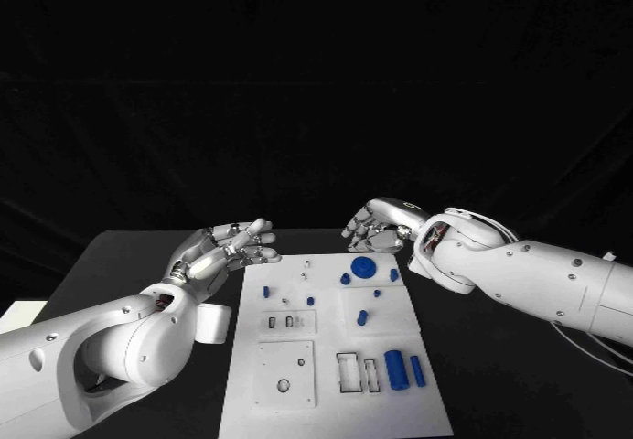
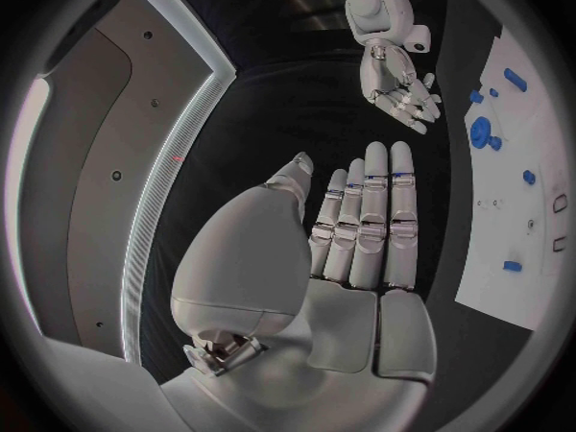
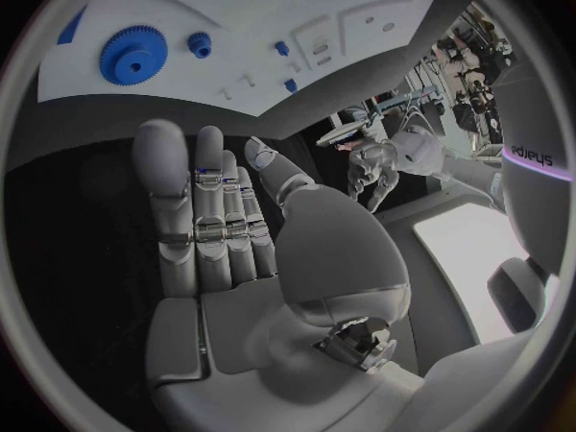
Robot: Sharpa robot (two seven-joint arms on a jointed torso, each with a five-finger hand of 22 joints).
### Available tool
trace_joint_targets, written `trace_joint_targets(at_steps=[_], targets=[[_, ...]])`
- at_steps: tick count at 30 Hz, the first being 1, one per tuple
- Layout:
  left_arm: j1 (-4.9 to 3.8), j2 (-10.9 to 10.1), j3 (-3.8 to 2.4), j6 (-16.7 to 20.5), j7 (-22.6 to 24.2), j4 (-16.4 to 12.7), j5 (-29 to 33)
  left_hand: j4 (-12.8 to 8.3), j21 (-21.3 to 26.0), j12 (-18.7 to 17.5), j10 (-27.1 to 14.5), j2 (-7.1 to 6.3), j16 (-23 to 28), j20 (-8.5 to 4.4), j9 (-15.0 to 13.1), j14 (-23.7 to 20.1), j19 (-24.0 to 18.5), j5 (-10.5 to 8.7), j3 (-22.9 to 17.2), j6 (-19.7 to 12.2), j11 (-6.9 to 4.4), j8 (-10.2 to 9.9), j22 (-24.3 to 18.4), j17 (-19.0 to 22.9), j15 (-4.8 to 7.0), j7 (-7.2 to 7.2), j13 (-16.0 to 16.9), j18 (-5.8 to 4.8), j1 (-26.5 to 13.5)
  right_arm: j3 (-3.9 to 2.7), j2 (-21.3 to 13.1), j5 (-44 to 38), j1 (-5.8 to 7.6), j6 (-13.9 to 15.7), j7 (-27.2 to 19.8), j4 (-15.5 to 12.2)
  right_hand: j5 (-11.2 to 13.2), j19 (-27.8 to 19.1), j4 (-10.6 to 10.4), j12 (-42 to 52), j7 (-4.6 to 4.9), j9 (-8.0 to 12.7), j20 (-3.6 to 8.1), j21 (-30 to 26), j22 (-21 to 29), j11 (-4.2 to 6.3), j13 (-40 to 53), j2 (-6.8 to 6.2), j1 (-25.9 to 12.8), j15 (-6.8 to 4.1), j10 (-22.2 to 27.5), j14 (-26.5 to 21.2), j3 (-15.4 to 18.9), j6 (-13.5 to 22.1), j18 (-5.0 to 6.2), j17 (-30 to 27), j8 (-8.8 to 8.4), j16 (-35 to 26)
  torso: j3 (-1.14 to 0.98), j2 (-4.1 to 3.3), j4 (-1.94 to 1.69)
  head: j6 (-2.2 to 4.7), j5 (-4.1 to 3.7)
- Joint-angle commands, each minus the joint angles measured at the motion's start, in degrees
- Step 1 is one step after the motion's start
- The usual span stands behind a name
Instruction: Assemble the parts on the task board
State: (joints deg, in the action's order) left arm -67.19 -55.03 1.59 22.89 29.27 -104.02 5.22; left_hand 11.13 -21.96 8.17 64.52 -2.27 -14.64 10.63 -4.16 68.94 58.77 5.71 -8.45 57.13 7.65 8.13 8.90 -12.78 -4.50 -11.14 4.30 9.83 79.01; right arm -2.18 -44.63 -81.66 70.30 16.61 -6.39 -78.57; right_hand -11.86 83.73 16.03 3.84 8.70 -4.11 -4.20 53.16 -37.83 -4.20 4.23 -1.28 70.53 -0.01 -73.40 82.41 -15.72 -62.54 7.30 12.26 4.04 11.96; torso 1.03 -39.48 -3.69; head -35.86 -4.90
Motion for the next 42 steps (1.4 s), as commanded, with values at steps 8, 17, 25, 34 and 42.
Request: trace_joint_targets(at_steps=[8, 17, 25, 34, 42], targets=[[-0.61, -0.77, -0.29, -1.54, -0.21, -2.11, 1.46, -0.11, -0.30, -0.76, 0.03, -0.40, 0.61, 0.09, 0.14, -0.48, 0.59, -0.30, 0.40, 0.31, 0.21, -0.52, 0.09, -0.29, -0.13, -0.27, -0.06, 0.57, -0.25, -0.09, 0.94, -17.17, 0.21, -8.91, 8.06, -0.69, 0.93, 0.38, -0.70, -0.39, -0.03, -0.02, -0.15, 12.51, -14.35, -0.64, -0.33, -1.77, -1.45, 0.19, 3.81, 0.66, -1.71, 0.29, -1.82, 2.24, -0.41, -1.14, -0.10, -3.04, -1.40, 0.69, -1.15], [-0.66, -0.92, -0.32, -1.21, -0.35, -1.92, 1.47, -0.06, -0.36, -0.90, -0.02, -0.39, 0.72, 0.11, 0.17, -0.56, 0.63, -0.31, 0.49, 0.29, 0.27, -0.64, 0.11, -0.38, -0.17, -0.34, -0.08, 0.56, -0.37, -0.09, 0.96, -19.13, 0.01, -11.94, 9.38, -1.27, 1.06, -1.32, -1.68, -0.26, 0.33, -0.13, -0.94, 15.17, -16.49, -1.14, -0.31, -2.86, -1.48, 0.51, 6.00, 0.89, -1.92, 0.32, -1.71, 3.80, -0.35, -2.07, -0.20, -3.59, -1.41, 0.61, -1.38], [-0.66, -1.06, -0.32, -1.03, -0.58, -1.69, 1.47, -0.05, -0.37, -0.93, -0.04, -0.39, 0.74, 0.11, 0.17, -0.58, 0.64, -0.31, 0.51, 0.29, 0.29, -0.67, 0.11, -0.40, -0.18, -0.36, -0.08, 0.56, -0.40, -0.09, 0.70, -19.89, -0.12, -13.13, 9.67, -1.43, 1.07, -2.04, -2.46, -0.23, 0.48, -0.19, -1.47, 16.83, -18.09, -1.26, -0.23, -3.06, -1.15, 0.57, 6.16, 1.04, -2.10, 0.16, -1.60, 4.73, -0.29, -2.67, -0.19, -3.85, -1.53, 0.55, -1.57], [-0.67, -1.20, -0.32, -0.74, -1.04, -1.45, 1.47, -0.05, -0.39, -0.95, -0.04, -0.39, 0.76, 0.11, 0.18, -0.59, 0.65, -0.31, 0.52, 0.29, 0.30, -0.69, 0.11, -0.42, -0.19, -0.37, -0.08, 0.56, -0.41, -0.09, 0.85, -21.39, -0.56, -13.39, 9.13, -1.56, 1.02, -2.56, -2.81, -0.22, 0.34, -0.31, -1.71, 18.14, -19.31, -1.12, -0.25, -2.64, -0.24, 0.52, 5.69, 1.06, -3.55, -0.51, -1.54, 5.56, -0.23, -3.27, -0.19, -4.07, -1.66, 0.57, -1.46], [-0.67, -1.39, -0.32, -0.65, -1.37, -1.56, 1.47, -0.05, -0.42, -1.04, -0.09, -0.37, 0.81, 0.12, 0.19, -0.62, 0.68, -0.31, 0.55, 0.26, 0.34, -0.77, 0.13, -0.48, -0.20, -0.43, -0.10, 0.56, -0.44, -0.09, 1.30, -21.60, -0.77, -13.14, 8.56, -1.42, 1.60, -2.94, -2.99, -0.25, 0.42, -0.29, -1.78, 19.00, -20.10, -1.12, -0.31, -2.53, 0.28, 0.51, 5.43, 1.06, -5.23, -0.61, -1.55, 6.24, -0.33, -3.74, -0.19, -4.15, -1.75, -0.01, -1.49]])
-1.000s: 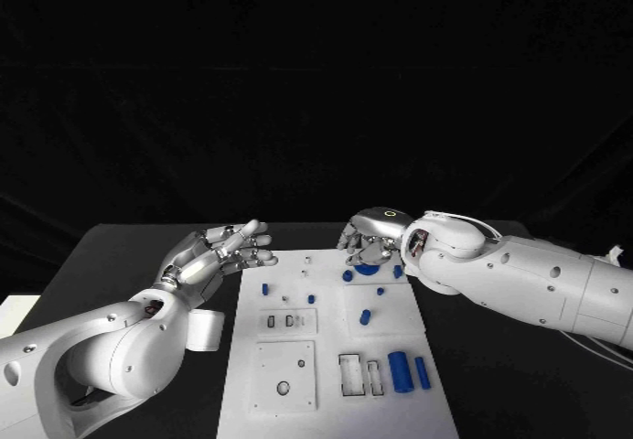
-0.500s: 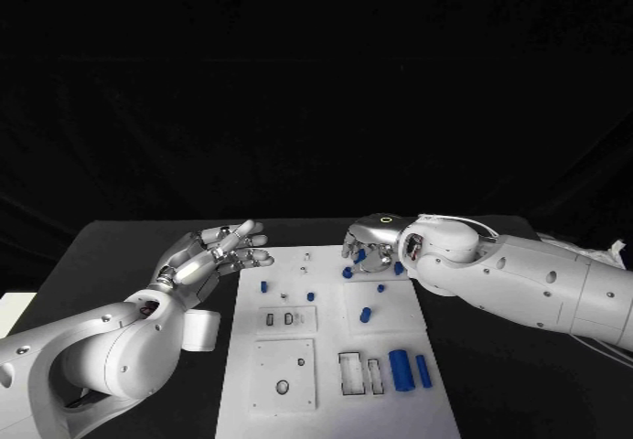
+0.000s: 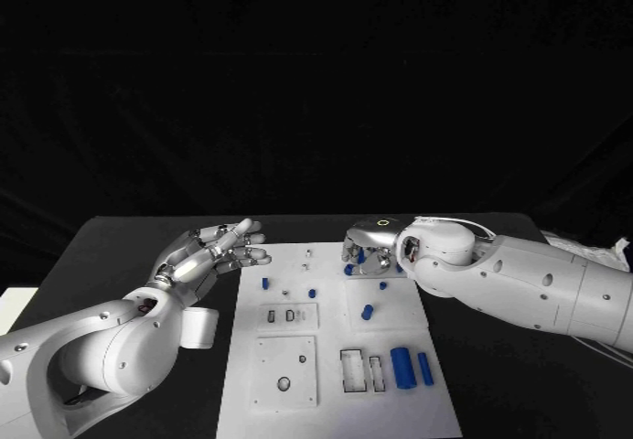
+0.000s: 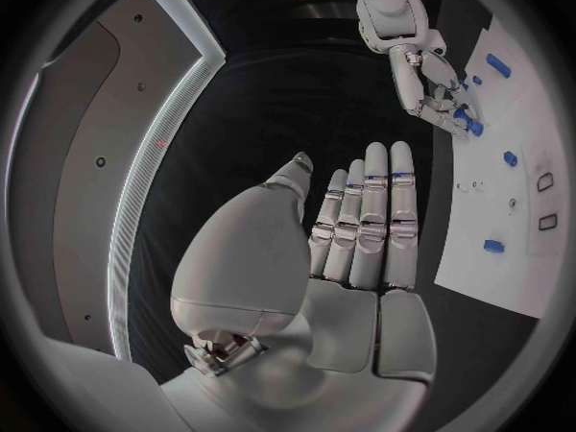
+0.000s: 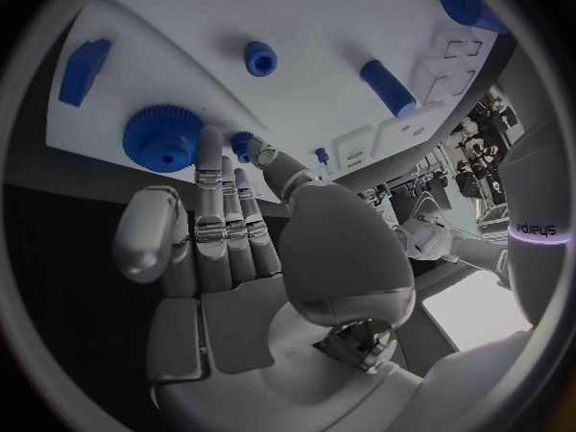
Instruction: Assemble the parts on the task board
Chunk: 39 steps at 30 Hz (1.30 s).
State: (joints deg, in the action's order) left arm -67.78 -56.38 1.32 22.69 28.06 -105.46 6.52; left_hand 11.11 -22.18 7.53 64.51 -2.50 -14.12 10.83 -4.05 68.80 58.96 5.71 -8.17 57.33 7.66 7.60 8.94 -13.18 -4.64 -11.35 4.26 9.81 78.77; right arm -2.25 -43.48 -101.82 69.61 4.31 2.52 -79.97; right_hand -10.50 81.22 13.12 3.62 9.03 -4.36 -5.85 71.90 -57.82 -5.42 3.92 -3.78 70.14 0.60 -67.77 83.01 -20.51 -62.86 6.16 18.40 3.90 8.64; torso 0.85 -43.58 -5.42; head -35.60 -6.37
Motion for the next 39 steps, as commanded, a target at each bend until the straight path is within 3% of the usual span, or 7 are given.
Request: trace_joint_targets(at_steps=[1, 8, 26, 30, 36, 39], targets=[[-0.08, -0.06, -0.05, -0.42, -0.19, -0.11, 0.17, -0.04, -0.22, -0.43, -0.09, -0.12, 0.30, -0.07, 0.09, -0.47, 0.50, -0.30, 0.26, 0.06, 0.33, -0.26, 0.10, -0.10, -0.07, -0.23, -0.06, 0.58, -0.18, -0.03, 0.18, -1.47, -0.08, -0.88, -0.42, -0.05, 0.32, -0.47, -0.10, -0.02, 0.08, -0.04, -0.13, 0.36, -0.21, 0.10, 0.00, -0.04, 0.71, -0.11, -0.26, 0.47, -0.64, -0.31, -0.42, 0.17, -0.18, -0.48, 0.02, -0.08, -0.01, -0.29, 0.00], [-0.09, -0.08, -0.05, -0.33, -0.36, -0.02, 0.17, -0.07, -0.25, -0.48, -0.11, -0.09, 0.31, -0.07, 0.09, -0.45, 0.53, -0.29, 0.25, 0.06, 0.34, -0.30, 0.11, -0.14, -0.07, -0.24, -0.07, 0.58, -0.14, -0.03, 0.44, -1.21, -0.13, -1.51, -0.67, 0.04, 0.85, -0.65, -0.44, 0.02, -0.03, -0.11, -0.09, 0.99, -0.82, 0.23, 0.02, 0.20, 0.92, -0.14, -0.76, 0.49, -2.05, -0.71, -0.45, 0.68, -0.10, -0.79, 0.01, -0.27, 0.10, -0.48, 0.04], [-0.09, -0.10, -0.05, -0.30, -0.68, 0.06, 0.17, -0.17, -0.30, -0.61, -0.18, -0.05, 0.36, -0.07, 0.11, -0.45, 0.56, -0.27, 0.23, 0.01, 0.37, -0.42, 0.12, -0.23, -0.08, -0.29, -0.08, 0.58, -0.04, -0.01, 1.17, -1.39, -0.43, -3.89, -0.39, 1.32, 2.76, -1.09, -1.78, 0.13, -0.79, -0.64, 0.17, 2.39, -2.17, 0.89, 0.23, 0.96, 1.72, -0.48, -3.09, 0.55, -6.15, -3.08, -0.55, 2.20, 0.33, -1.59, 0.05, -0.45, -0.08, -0.98, 0.00], [-0.09, -0.15, -0.05, -0.32, -0.78, 0.04, 0.17, -0.20, -0.31, -0.65, -0.19, -0.01, 0.39, -0.06, 0.11, -0.46, 0.57, -0.26, 0.20, 0.01, 0.38, -0.46, 0.13, -0.27, -0.09, -0.29, -0.09, 0.58, 0.02, -0.01, 1.26, -1.47, -0.56, -2.40, -0.76, 1.42, 3.10, -1.15, -2.42, 0.16, -1.00, -0.82, 0.19, 2.62, -2.40, 1.03, 0.29, 1.16, 1.54, -0.53, -3.69, 0.62, -6.62, -3.71, -0.57, 2.51, 0.45, -1.73, 0.05, -0.47, -0.10, -1.13, 0.07], [-0.09, -0.16, -0.05, -0.31, -0.91, 0.15, 0.17, -0.28, -0.33, -0.72, -0.21, 0.04, 0.43, -0.06, 0.12, -0.47, 0.57, -0.25, 0.16, 0.01, 0.38, -0.52, 0.13, -0.32, -0.10, -0.31, -0.10, 0.58, 0.11, -0.07, 0.83, -0.65, -0.64, 3.12, -1.22, 0.49, 3.81, -1.15, -4.72, 0.11, -1.51, -1.19, 0.25, 3.09, -2.92, 1.38, 0.44, 1.24, 0.07, -0.62, -4.77, 0.88, -6.62, -4.62, -0.63, 3.07, 0.56, -1.95, 0.09, -0.47, -0.11, -0.89, 0.09], [-0.09, -0.18, -0.05, -0.30, -0.99, 0.22, 0.17, -0.42, -0.36, -0.84, -0.24, 0.14, 0.51, -0.05, 0.13, -0.51, 0.56, -0.23, 0.08, 0.00, 0.41, -0.63, 0.14, -0.42, -0.11, -0.33, -0.11, 0.58, 0.31, -0.45, 0.45, 0.41, -0.64, 5.70, -0.98, -0.67, 3.92, -1.14, -5.51, 0.08, -1.65, -1.31, 0.28, 3.23, -3.08, 1.46, 0.46, 1.30, -0.26, -0.64, -4.99, 0.97, -6.68, -4.83, -0.65, 3.23, 0.56, -2.04, 0.14, -0.42, -0.12, -0.79, 0.05]])
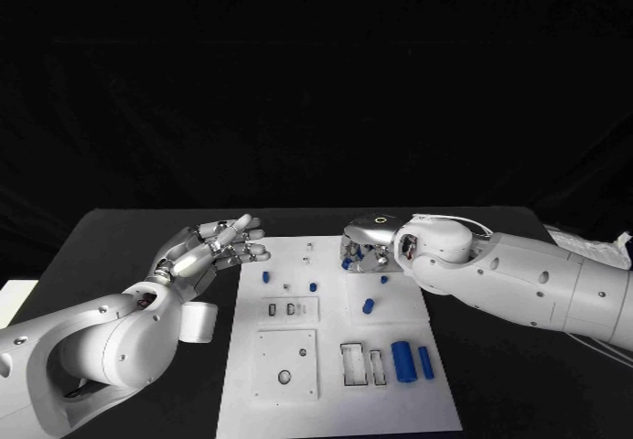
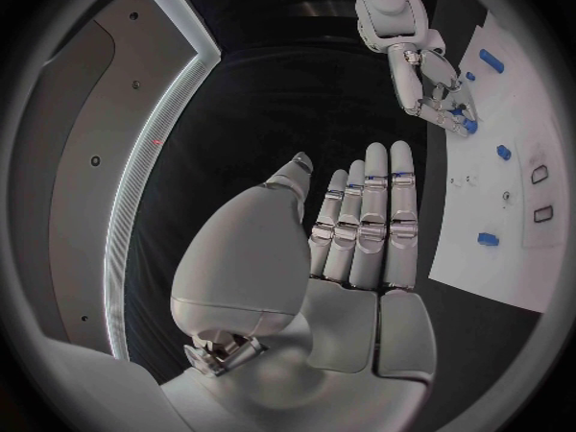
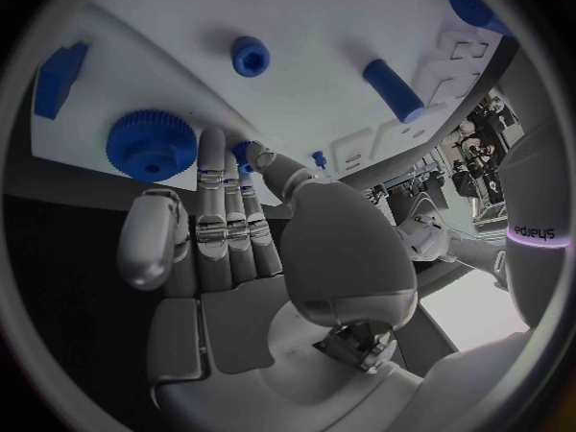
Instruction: Assemble the parts on the task board
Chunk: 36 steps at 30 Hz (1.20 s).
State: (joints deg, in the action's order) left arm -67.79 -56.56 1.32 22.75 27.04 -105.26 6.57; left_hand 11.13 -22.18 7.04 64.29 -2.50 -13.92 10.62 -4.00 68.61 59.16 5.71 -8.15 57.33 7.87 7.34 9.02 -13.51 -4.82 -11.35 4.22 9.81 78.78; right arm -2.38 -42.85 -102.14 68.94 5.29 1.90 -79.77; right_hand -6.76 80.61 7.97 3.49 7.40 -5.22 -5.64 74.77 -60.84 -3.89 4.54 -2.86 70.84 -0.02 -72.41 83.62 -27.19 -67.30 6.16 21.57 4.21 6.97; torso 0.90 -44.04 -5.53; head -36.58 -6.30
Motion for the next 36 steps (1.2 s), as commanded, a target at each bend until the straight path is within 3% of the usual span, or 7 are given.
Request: trace_joint_targets(at_steps=[1, 6, 15, 25, 36], targets=[[-0.08, 0.00, -0.05, -0.37, 0.02, 0.04, 0.12, -0.44, -0.37, -0.35, -0.03, 0.14, 0.31, 0.15, 0.08, -0.33, 0.35, -0.23, 0.06, 0.01, 0.20, -0.38, 0.05, -0.09, 0.07, -0.32, -0.07, 0.58, 0.30, -0.48, -0.23, 0.95, 0.05, 5.41, -0.16, -1.18, 0.21, -0.51, -0.45, 0.22, -0.05, -0.47, 0.07, 0.41, -0.13, -0.05, -0.15, 0.38, -0.99, -0.03, -0.39, 0.36, 0.00, -0.42, -0.67, 0.09, 0.24, -0.39, 0.10, 0.05, -0.02, 0.25, -0.02], [-0.09, -0.01, -0.05, -0.45, -0.05, 0.17, 0.12, -0.53, -0.38, -0.42, -0.04, 0.17, 0.36, 0.15, 0.09, -0.36, 0.33, -0.23, 0.02, 0.00, 0.21, -0.45, 0.05, -0.14, 0.06, -0.34, -0.07, 0.57, 0.40, -0.93, 0.38, 1.80, 0.42, 8.54, 1.29, -1.35, 0.70, -0.47, -1.16, 0.15, -0.10, -0.55, 0.09, 0.62, -0.44, -0.02, -0.16, 0.26, -1.19, -0.05, -0.46, 0.43, -0.03, -0.40, -0.73, 0.25, 0.12, -0.50, 0.10, -0.05, -0.04, 0.54, -0.06], [-0.10, 0.23, -0.05, -0.72, -0.16, 0.21, 0.12, -0.72, -0.38, -0.60, -0.10, 0.23, 0.52, 0.17, 0.10, -0.48, 0.24, -0.23, -0.06, -0.03, 0.24, -0.62, 0.04, -0.26, 0.02, -0.36, -0.09, 0.56, 0.62, -1.09, 4.26, 1.26, 0.76, 11.09, 3.40, 1.54, 0.89, -0.54, -1.87, 0.09, -0.12, -0.63, 0.09, 0.66, -0.46, -0.03, -0.20, 0.42, -1.25, -0.04, -0.41, 0.49, -0.20, -0.38, -0.73, 0.41, 0.01, -0.60, 0.13, -0.19, -0.44, 0.62, -0.16], [-0.18, 0.33, -0.06, -0.88, -0.25, 0.06, 0.12, -0.83, -0.36, -0.75, -0.17, 0.26, 0.68, 0.20, 0.11, -0.62, 0.14, -0.23, -0.10, -0.07, 0.29, -0.76, 0.02, -0.34, -0.03, -0.40, -0.11, 0.54, 0.71, -0.98, 8.81, -0.06, 0.64, 11.60, 4.11, 5.62, 0.83, -0.56, -2.00, 0.06, -0.12, -0.64, 0.08, 0.68, -0.47, -0.03, -0.22, 0.35, -1.20, -0.05, -0.35, 0.51, -0.25, -0.32, -0.73, 0.46, -0.05, -0.64, 0.23, -0.44, -0.72, 0.64, -0.05], [-0.26, 0.42, -0.08, -1.02, -0.46, 0.00, 0.12, -0.89, -0.33, -0.87, -0.23, 0.26, 0.80, 0.22, 0.12, -0.73, 0.05, -0.24, -0.10, -0.10, 0.34, -0.87, 0.00, -0.40, -0.07, -0.44, -0.12, 0.53, 0.73, -0.71, 11.24, -0.97, 0.37, 10.13, 5.05, 8.38, 0.69, -0.60, -2.12, 0.02, -0.05, -0.66, 0.08, 0.69, -0.45, -0.06, -0.26, 0.22, -1.08, -0.04, -0.21, 0.52, -0.33, -0.21, -0.72, 0.53, -0.15, -0.70, 0.24, -0.65, -0.90, 0.44, 0.01]])
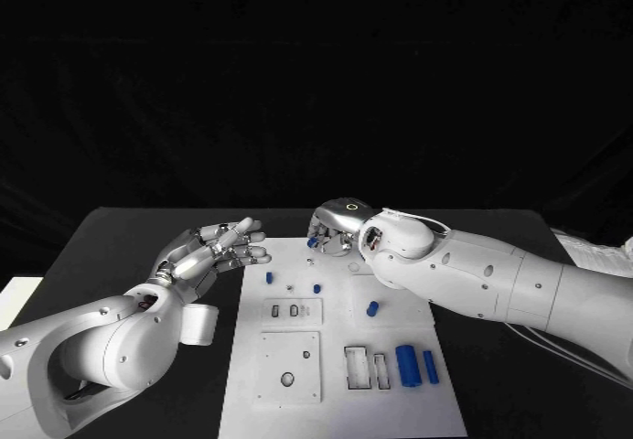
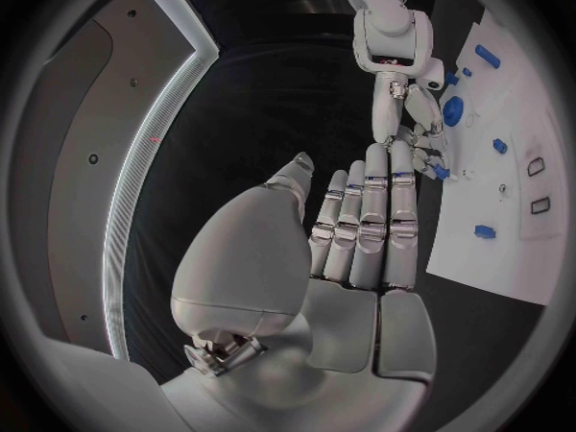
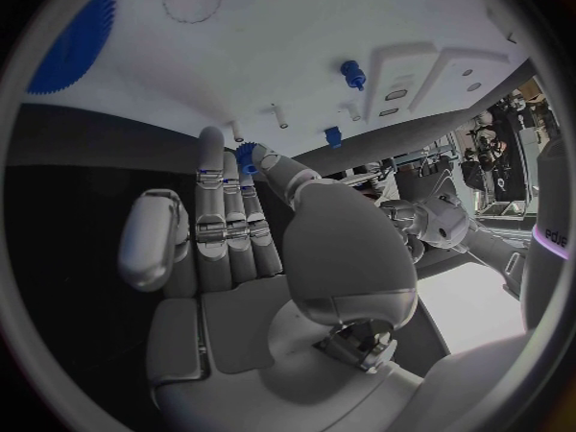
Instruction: Assemble the parts on the task board
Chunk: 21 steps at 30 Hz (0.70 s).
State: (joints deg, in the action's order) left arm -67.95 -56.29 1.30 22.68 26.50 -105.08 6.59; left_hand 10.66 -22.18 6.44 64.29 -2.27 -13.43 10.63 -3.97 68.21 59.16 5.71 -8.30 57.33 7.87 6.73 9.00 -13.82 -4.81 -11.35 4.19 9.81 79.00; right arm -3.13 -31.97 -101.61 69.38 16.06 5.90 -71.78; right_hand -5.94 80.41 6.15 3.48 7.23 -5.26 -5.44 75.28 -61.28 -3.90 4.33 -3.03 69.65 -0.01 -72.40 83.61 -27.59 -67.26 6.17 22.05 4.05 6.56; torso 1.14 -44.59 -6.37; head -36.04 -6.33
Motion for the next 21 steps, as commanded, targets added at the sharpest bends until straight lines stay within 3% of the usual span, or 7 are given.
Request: trace_joint_targets(at_steps=[1, 8, 21], targets=[[-0.11, 0.17, -0.06, -0.97, 0.07, -0.18, 0.10, -0.42, -0.34, -0.26, -0.23, 0.04, 0.31, 0.22, 0.08, -0.33, 0.05, -0.24, 0.04, -0.10, 0.34, -0.26, 0.02, -0.09, -0.08, -0.44, -0.09, 0.53, 0.51, 0.07, 0.50, -1.56, -0.09, -0.86, 1.16, 0.57, -0.16, -0.41, -0.31, 0.02, 0.12, -0.62, -0.12, 0.19, -0.02, -0.06, -0.06, 0.35, 0.16, -0.04, -0.19, 0.53, 0.06, -0.23, -0.72, 0.07, 0.00, -0.30, 0.01, -0.09, -0.08, -0.17, 0.02], [-0.13, 0.21, -0.07, -1.05, -0.01, -0.20, 0.10, -0.42, -0.34, -0.26, -0.23, 0.04, 0.31, 0.22, 0.08, -0.33, 0.05, -0.24, 0.04, -0.10, 0.34, -0.26, 0.02, -0.09, -0.08, -0.44, -0.09, 0.53, 0.51, 0.26, 0.80, -2.92, -0.17, -1.99, 2.37, 1.06, -0.21, -0.43, -0.33, 0.03, 0.14, -0.64, -0.12, 0.19, -0.01, -0.07, -0.06, 0.23, 0.20, -0.04, -0.16, 0.53, 0.05, -0.21, -0.72, 0.10, -0.02, -0.33, 0.00, -0.06, -0.09, -0.51, 0.04], [-0.16, -0.04, -0.07, -1.07, -0.06, -0.02, 0.10, -0.42, -0.34, -0.26, -0.23, 0.04, 0.31, 0.22, 0.08, -0.33, 0.05, -0.24, 0.04, -0.10, 0.34, -0.26, 0.02, -0.09, -0.08, -0.44, -0.09, 0.53, 0.51, 0.30, -0.24, -4.75, -0.26, -1.56, 3.73, -0.09, -0.30, -0.43, -0.40, 0.06, 0.15, -0.67, -0.12, 0.21, -0.04, -0.08, -0.06, 0.06, 0.20, -0.03, -0.18, 0.54, 0.08, -0.24, -0.72, 0.14, -0.02, -0.36, 0.00, -0.10, -0.10, -0.45, 0.07]])
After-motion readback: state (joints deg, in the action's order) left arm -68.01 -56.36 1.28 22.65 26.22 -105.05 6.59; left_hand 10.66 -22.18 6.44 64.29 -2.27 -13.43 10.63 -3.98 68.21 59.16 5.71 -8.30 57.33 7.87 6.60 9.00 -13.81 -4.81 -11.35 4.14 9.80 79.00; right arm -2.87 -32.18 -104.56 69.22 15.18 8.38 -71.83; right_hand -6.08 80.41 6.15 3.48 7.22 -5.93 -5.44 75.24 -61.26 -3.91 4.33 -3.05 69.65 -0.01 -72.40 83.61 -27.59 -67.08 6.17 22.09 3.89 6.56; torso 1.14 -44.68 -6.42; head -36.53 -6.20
